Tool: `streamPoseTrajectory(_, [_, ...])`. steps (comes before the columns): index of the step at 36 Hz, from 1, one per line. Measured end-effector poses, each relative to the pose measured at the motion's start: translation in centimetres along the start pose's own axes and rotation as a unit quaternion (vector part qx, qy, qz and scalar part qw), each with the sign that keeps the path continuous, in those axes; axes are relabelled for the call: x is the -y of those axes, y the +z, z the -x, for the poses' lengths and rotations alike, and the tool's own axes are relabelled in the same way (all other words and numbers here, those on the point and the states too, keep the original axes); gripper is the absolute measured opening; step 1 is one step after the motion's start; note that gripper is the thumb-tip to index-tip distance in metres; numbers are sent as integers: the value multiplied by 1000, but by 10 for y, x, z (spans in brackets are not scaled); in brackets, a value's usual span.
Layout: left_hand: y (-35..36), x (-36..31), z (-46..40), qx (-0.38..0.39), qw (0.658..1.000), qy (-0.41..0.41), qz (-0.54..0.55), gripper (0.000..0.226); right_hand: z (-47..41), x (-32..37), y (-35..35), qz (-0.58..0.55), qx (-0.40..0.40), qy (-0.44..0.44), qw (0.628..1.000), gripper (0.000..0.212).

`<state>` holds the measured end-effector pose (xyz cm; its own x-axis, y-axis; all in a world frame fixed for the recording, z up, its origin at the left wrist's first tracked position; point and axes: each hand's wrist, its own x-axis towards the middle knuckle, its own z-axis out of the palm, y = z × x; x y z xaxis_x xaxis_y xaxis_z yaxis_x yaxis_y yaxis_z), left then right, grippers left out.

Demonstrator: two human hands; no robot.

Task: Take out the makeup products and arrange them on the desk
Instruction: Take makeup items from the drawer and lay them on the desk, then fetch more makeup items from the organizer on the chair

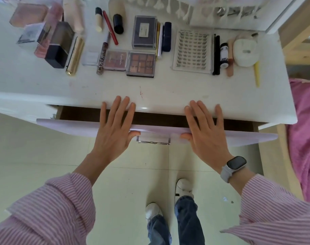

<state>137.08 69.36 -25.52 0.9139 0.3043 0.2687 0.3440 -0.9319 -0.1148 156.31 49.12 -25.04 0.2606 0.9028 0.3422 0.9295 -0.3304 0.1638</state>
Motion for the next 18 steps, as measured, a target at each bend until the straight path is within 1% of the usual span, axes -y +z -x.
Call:
streamPoseTrajectory(2, [-1,1,-3,-18,1000,0,10,68,-3,1,2,4,-18,-5,1000,65])
streamPoseTrajectory(6, [-1,2,-15,-53,998,-7,22,65,-11,0,7,7,-69,15,997,59])
streamPoseTrajectory(10, [3,0,-25,-96,995,-37,6,59,-22,-1,12,-6,-110,32,993,49])
streamPoseTrajectory(14, [10,-2,-30,-129,990,-62,-16,52,-28,3,15,-26,-133,50,989,44])
streamPoseTrajectory(18, [11,-6,-28,-123,990,-66,-7,52,-25,7,16,-35,-129,64,989,40])
